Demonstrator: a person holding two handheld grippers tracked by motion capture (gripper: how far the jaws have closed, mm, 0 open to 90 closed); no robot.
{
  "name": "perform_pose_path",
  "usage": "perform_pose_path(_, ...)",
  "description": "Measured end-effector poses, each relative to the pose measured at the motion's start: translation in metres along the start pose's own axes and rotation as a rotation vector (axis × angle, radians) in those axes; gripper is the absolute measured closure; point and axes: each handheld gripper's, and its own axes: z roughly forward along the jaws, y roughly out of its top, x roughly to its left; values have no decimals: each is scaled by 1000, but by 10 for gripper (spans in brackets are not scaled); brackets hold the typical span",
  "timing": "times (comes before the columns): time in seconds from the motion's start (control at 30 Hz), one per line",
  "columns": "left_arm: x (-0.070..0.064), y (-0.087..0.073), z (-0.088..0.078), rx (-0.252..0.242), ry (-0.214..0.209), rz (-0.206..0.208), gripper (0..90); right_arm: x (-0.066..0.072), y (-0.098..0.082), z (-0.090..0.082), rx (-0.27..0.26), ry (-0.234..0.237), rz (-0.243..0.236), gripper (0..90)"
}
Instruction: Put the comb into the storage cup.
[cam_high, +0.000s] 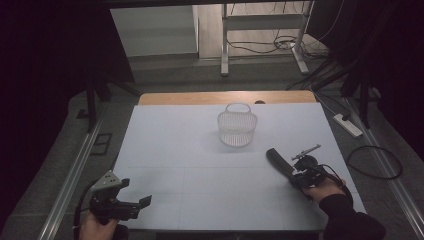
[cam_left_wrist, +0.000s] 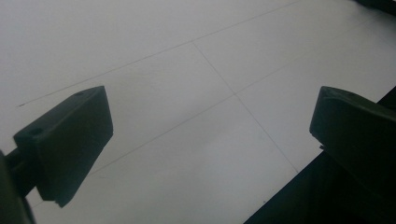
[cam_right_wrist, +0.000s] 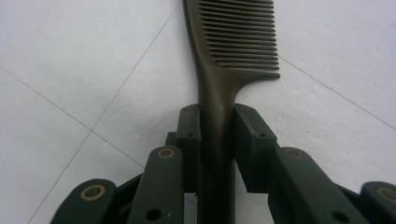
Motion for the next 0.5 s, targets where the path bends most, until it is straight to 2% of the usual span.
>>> perform_pose_path(0.2, 0, 0, 0, -1, 1, 0, 0, -2, -1, -1, -15, 3, 21, 724)
perform_pose_path(0.5, 1, 1, 0, 1, -9, -4, 0, -4, -3, -7, -50, -11, 23, 725)
